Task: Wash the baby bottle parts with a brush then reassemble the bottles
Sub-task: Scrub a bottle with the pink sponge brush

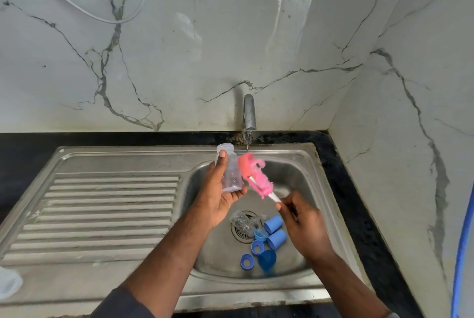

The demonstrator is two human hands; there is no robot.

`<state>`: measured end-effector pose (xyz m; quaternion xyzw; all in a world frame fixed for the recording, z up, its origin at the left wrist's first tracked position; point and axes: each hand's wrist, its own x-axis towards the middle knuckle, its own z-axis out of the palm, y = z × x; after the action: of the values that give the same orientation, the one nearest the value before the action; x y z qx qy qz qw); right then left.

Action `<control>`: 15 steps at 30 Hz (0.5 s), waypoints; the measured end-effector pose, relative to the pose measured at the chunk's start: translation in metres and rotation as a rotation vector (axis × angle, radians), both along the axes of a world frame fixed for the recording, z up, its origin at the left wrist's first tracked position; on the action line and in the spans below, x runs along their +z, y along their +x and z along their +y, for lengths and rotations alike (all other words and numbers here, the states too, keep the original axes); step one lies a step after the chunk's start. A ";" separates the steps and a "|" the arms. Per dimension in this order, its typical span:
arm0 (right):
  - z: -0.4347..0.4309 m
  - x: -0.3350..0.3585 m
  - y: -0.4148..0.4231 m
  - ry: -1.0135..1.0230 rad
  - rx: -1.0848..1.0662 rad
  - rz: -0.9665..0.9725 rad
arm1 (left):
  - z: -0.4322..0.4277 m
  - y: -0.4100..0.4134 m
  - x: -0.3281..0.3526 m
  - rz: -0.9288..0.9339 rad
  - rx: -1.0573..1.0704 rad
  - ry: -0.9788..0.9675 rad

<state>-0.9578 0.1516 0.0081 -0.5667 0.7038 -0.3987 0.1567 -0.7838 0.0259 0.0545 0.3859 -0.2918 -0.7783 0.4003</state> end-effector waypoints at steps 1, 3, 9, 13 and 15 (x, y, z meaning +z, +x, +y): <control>0.000 0.000 -0.001 0.001 -0.017 -0.001 | 0.000 0.000 -0.001 0.005 0.004 -0.009; 0.002 0.002 0.002 0.002 0.061 -0.027 | -0.001 0.003 -0.002 -0.001 -0.021 -0.034; 0.000 0.004 0.003 0.012 -0.017 -0.016 | -0.002 0.015 -0.005 -0.026 -0.053 -0.023; 0.005 0.008 0.014 0.006 0.083 -0.065 | -0.005 0.020 -0.001 0.060 -0.088 -0.021; 0.003 0.006 0.014 0.012 -0.006 -0.054 | -0.004 0.022 -0.003 0.037 -0.098 -0.028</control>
<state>-0.9435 0.1545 0.0141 -0.5528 0.7033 -0.4099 0.1779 -0.7614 0.0223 0.0511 0.3510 -0.3137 -0.7998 0.3726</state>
